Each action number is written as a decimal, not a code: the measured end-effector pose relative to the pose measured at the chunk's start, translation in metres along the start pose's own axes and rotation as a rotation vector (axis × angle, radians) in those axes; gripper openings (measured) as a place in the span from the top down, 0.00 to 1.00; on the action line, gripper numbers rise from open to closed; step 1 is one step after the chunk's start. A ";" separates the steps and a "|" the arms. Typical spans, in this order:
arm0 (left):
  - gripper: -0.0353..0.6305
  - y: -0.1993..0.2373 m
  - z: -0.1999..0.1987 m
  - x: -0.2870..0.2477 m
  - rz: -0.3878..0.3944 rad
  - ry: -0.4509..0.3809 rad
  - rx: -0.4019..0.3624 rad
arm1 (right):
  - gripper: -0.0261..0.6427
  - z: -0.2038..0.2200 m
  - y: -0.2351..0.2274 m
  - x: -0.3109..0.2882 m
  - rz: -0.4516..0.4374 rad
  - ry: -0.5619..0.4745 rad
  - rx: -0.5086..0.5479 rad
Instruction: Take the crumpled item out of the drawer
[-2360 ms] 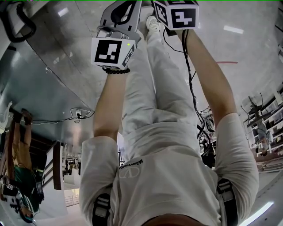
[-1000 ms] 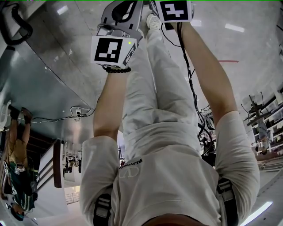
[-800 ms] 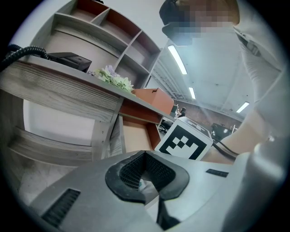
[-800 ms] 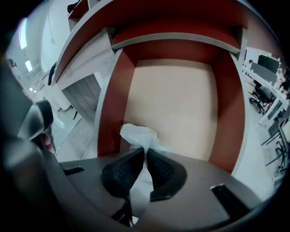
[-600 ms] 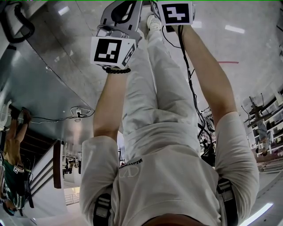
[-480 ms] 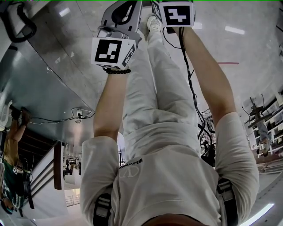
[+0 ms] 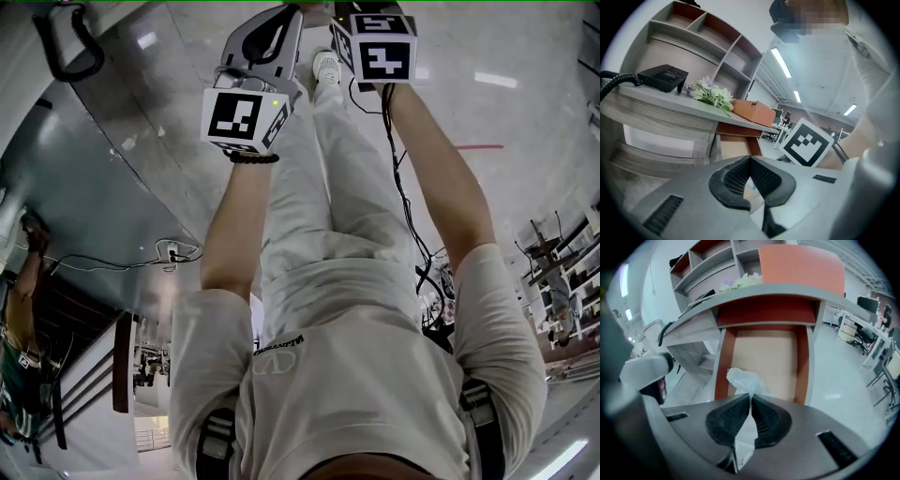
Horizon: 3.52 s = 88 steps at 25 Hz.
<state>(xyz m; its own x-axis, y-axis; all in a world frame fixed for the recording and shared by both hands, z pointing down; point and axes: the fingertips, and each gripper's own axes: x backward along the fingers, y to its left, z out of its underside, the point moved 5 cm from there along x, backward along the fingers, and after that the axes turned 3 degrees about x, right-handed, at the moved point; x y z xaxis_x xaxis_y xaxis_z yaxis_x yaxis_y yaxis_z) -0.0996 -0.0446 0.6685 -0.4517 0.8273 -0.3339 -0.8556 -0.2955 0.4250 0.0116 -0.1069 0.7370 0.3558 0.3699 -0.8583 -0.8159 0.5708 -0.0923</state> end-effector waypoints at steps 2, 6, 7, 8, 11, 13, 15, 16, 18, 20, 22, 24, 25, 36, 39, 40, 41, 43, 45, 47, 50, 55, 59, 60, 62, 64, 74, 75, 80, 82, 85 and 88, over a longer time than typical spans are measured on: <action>0.95 -0.005 -0.011 0.002 -0.002 -0.003 -0.008 | 0.94 -0.003 -0.003 0.014 0.009 -0.024 -0.006; 0.95 -0.012 -0.031 0.003 -0.002 -0.011 -0.028 | 0.94 -0.012 -0.008 0.040 0.028 -0.093 -0.060; 0.95 -0.013 -0.036 0.004 -0.003 -0.014 -0.032 | 0.94 -0.014 -0.009 0.046 0.029 -0.109 -0.080; 0.95 -0.014 -0.041 0.005 -0.004 -0.018 -0.034 | 0.94 -0.017 -0.009 0.052 0.028 -0.128 -0.098; 0.95 -0.017 -0.057 0.010 -0.008 -0.031 -0.045 | 0.94 -0.030 -0.007 0.073 0.018 -0.199 -0.126; 0.95 -0.022 -0.069 0.015 -0.012 -0.038 -0.054 | 0.94 -0.041 -0.007 0.090 0.019 -0.244 -0.127; 0.95 -0.028 -0.082 0.022 -0.020 -0.046 -0.059 | 0.94 -0.049 -0.009 0.111 0.022 -0.277 -0.136; 0.95 -0.030 -0.090 0.027 -0.026 -0.053 -0.062 | 0.94 -0.054 -0.010 0.121 0.022 -0.291 -0.145; 0.95 -0.034 -0.106 0.035 -0.041 -0.071 -0.070 | 0.94 -0.064 -0.013 0.140 0.021 -0.322 -0.155; 0.95 -0.040 -0.122 0.045 -0.054 -0.084 -0.077 | 0.94 -0.074 -0.013 0.162 0.020 -0.351 -0.155; 0.95 -0.051 -0.137 0.058 -0.063 -0.090 -0.079 | 0.94 -0.079 -0.014 0.189 0.020 -0.373 -0.153; 0.95 -0.063 -0.153 0.070 -0.067 -0.099 -0.086 | 0.94 -0.083 -0.015 0.217 0.021 -0.393 -0.155; 0.95 -0.067 -0.162 0.075 -0.065 -0.108 -0.094 | 0.94 -0.086 -0.017 0.229 0.024 -0.406 -0.157; 0.95 -0.112 -0.257 0.129 -0.035 -0.236 -0.168 | 0.94 -0.127 -0.022 0.348 0.062 -0.573 -0.125; 0.95 -0.117 -0.276 0.147 -0.045 -0.262 -0.187 | 0.94 -0.139 -0.020 0.380 0.067 -0.627 -0.115; 0.95 -0.117 -0.282 0.153 -0.051 -0.271 -0.192 | 0.94 -0.143 -0.021 0.390 0.070 -0.646 -0.115; 0.95 -0.117 -0.289 0.159 -0.059 -0.280 -0.197 | 0.94 -0.146 -0.022 0.401 0.075 -0.664 -0.117; 0.95 -0.118 -0.301 0.170 -0.072 -0.299 -0.207 | 0.94 -0.151 -0.024 0.420 0.085 -0.692 -0.115; 0.95 -0.120 -0.313 0.180 -0.075 -0.318 -0.220 | 0.94 -0.155 -0.025 0.437 0.099 -0.718 -0.108; 0.95 -0.122 -0.327 0.186 -0.066 -0.345 -0.232 | 0.94 -0.160 -0.028 0.451 0.116 -0.748 -0.102; 0.95 -0.126 -0.344 0.195 -0.054 -0.384 -0.244 | 0.94 -0.166 -0.031 0.471 0.146 -0.788 -0.085; 0.95 -0.142 -0.369 0.216 -0.053 -0.430 -0.258 | 0.94 -0.169 -0.040 0.507 0.171 -0.843 -0.066; 0.95 -0.154 -0.395 0.231 -0.053 -0.486 -0.274 | 0.94 -0.171 -0.049 0.535 0.194 -0.894 -0.068; 0.95 -0.155 -0.401 0.236 -0.057 -0.500 -0.282 | 0.94 -0.172 -0.050 0.542 0.203 -0.908 -0.066; 0.95 -0.158 -0.409 0.244 -0.068 -0.522 -0.301 | 0.94 -0.170 -0.051 0.553 0.216 -0.932 -0.065; 0.95 -0.160 -0.414 0.253 -0.081 -0.536 -0.318 | 0.94 -0.168 -0.051 0.562 0.221 -0.947 -0.064; 0.95 -0.170 -0.432 0.288 -0.135 -0.591 -0.377 | 0.94 -0.163 -0.057 0.596 0.246 -1.026 -0.063; 0.95 -0.170 -0.434 0.291 -0.139 -0.597 -0.382 | 0.94 -0.163 -0.058 0.599 0.250 -1.032 -0.060; 0.95 -0.170 -0.442 0.302 -0.160 -0.622 -0.396 | 0.94 -0.166 -0.060 0.606 0.244 -1.052 -0.061; 0.95 -0.170 -0.445 0.304 -0.165 -0.630 -0.400 | 0.94 -0.167 -0.061 0.608 0.242 -1.060 -0.065; 0.95 -0.171 -0.449 0.305 -0.163 -0.641 -0.409 | 0.94 -0.167 -0.064 0.612 0.245 -1.069 -0.072; 0.95 -0.172 -0.453 0.305 -0.158 -0.643 -0.416 | 0.94 -0.166 -0.065 0.615 0.249 -1.077 -0.087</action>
<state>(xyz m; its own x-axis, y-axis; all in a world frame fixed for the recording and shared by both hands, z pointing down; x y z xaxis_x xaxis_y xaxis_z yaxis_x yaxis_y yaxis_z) -0.2045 0.0421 0.1127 -0.1901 0.9512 0.2430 -0.9794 -0.2009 0.0202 0.2078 -0.0378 0.1313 0.3533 0.9351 0.0264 -0.9339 0.3542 -0.0494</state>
